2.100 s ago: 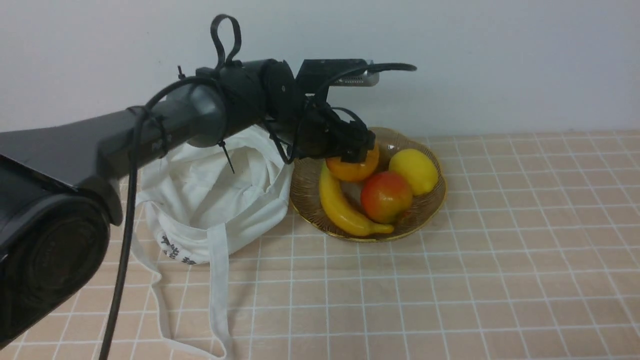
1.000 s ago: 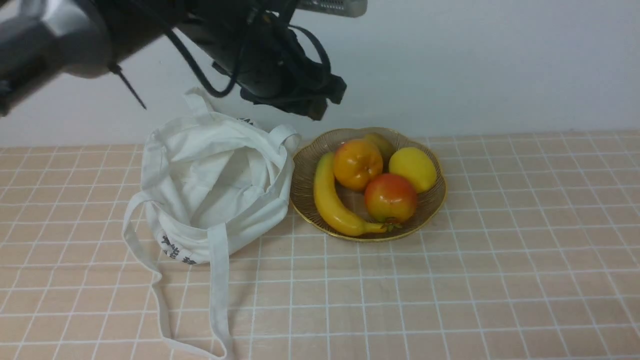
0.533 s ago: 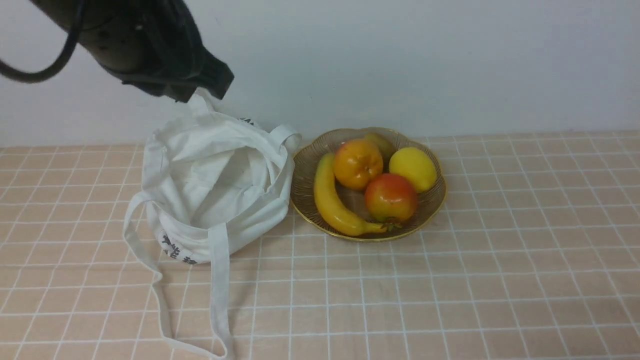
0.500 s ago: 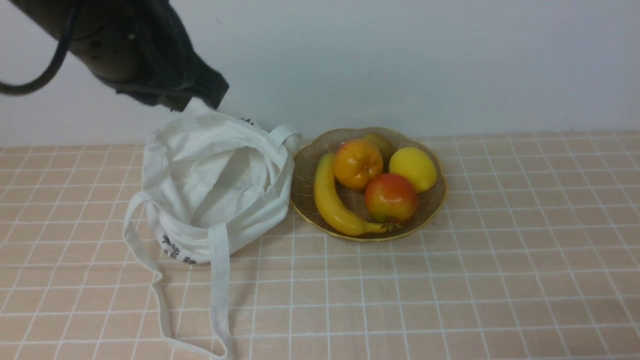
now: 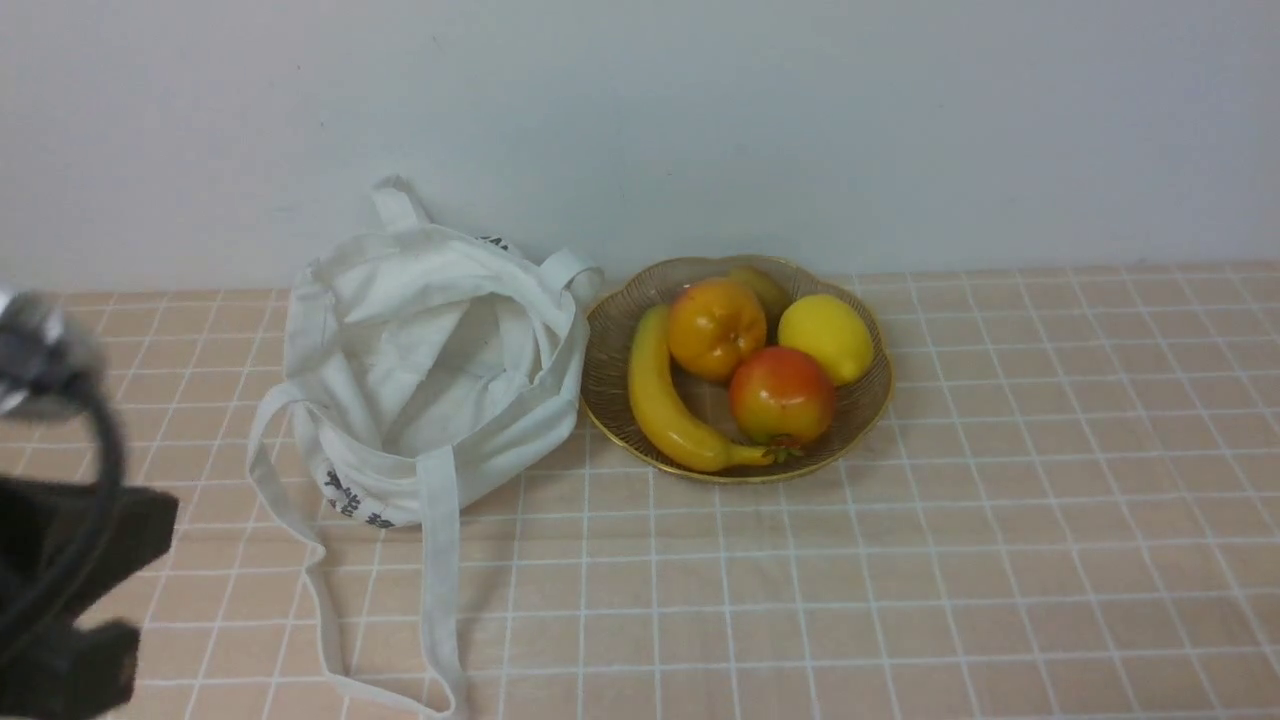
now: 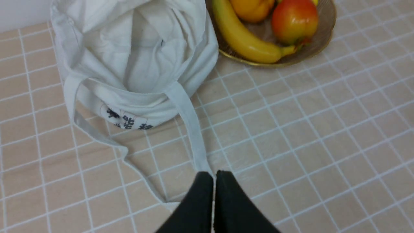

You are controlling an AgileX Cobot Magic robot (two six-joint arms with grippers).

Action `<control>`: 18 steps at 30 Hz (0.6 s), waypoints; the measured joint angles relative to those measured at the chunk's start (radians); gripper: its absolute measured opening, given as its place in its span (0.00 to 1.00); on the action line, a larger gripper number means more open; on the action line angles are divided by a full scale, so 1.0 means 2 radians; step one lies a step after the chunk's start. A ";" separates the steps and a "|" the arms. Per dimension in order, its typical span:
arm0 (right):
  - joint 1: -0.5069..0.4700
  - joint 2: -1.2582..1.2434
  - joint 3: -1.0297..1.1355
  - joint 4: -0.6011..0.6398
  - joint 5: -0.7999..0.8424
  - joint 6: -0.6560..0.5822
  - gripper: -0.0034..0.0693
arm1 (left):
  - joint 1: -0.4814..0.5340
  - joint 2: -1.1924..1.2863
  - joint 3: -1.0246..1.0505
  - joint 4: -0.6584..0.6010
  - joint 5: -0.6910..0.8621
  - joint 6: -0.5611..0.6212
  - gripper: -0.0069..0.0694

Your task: Take the fruit out of the bag on the brown coffee tablecloth and place them on the plate.

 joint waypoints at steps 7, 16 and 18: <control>0.000 0.000 0.000 0.000 0.000 0.000 0.03 | 0.000 -0.155 0.140 0.000 -0.109 -0.031 0.08; 0.000 0.000 0.000 0.000 0.000 0.000 0.03 | 0.000 -0.200 0.203 0.000 -0.116 -0.031 0.08; 0.000 0.000 0.000 0.000 0.000 0.000 0.03 | 0.000 -0.200 0.207 0.002 -0.106 -0.032 0.08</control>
